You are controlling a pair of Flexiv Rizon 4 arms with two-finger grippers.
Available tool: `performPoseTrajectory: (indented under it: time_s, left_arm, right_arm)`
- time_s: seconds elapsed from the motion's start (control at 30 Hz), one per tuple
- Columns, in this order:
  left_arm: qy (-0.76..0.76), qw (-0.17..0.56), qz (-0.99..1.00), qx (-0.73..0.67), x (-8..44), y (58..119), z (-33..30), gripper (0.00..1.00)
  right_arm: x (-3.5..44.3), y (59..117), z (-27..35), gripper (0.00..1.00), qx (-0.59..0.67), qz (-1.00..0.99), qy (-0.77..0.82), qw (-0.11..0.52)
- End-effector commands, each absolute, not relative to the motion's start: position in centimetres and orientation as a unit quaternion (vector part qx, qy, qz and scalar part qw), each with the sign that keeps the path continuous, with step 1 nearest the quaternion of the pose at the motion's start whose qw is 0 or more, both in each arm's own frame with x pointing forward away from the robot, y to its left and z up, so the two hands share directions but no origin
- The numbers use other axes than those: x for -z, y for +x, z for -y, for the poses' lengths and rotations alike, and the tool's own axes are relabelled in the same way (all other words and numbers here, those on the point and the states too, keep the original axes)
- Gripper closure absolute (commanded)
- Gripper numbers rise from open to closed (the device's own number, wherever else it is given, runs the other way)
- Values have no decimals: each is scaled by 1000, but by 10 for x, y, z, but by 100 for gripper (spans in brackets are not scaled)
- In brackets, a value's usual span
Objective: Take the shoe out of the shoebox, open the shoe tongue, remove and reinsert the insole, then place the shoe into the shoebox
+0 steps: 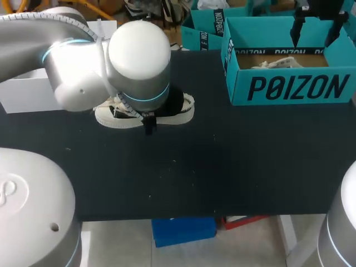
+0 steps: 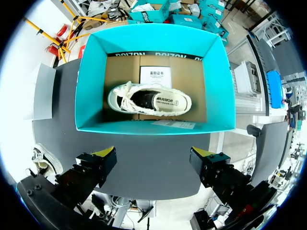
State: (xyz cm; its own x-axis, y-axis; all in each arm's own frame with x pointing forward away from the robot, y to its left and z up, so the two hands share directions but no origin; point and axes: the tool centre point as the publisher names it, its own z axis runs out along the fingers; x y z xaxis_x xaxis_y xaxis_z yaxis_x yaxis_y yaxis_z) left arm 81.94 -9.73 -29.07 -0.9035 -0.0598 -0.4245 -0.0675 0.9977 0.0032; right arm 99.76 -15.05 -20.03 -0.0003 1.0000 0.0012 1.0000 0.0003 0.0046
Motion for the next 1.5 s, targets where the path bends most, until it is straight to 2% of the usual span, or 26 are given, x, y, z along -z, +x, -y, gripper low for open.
performPoseTrajectory:
  time_s: [0.03,0.6,0.93,1.0,1.03,1.07,1.1,1.13,1.5]
  left_arm:
    - [-32,208,-978,-5,318,829,104,100]
    - [-27,171,-985,-15,379,819,108,100]
    - [-23,154,-988,-14,394,813,108,99]
    - [-18,157,-987,-14,392,811,107,69]
    - [-21,154,-988,-13,390,811,107,58]
    - [-21,154,-988,-13,388,810,107,39]
    - [-22,155,-988,-12,383,810,106,5]
    - [-25,153,-988,-9,378,810,106,0]
    - [-66,122,-987,79,292,802,99,0]
  right_arm:
    - [200,998,150,0,-1,-707,707,1]
    - [200,998,150,0,-1,-707,707,1]
    - [200,998,150,0,-1,-707,707,1]
    - [200,998,150,0,-1,-707,707,1]
    - [200,998,150,0,-1,-707,707,1]
    - [200,998,150,0,-1,-707,707,1]
    - [200,998,150,0,-1,-707,707,1]
    - [200,998,150,0,-1,-707,707,1]
    - [200,998,150,0,-1,-707,707,1]
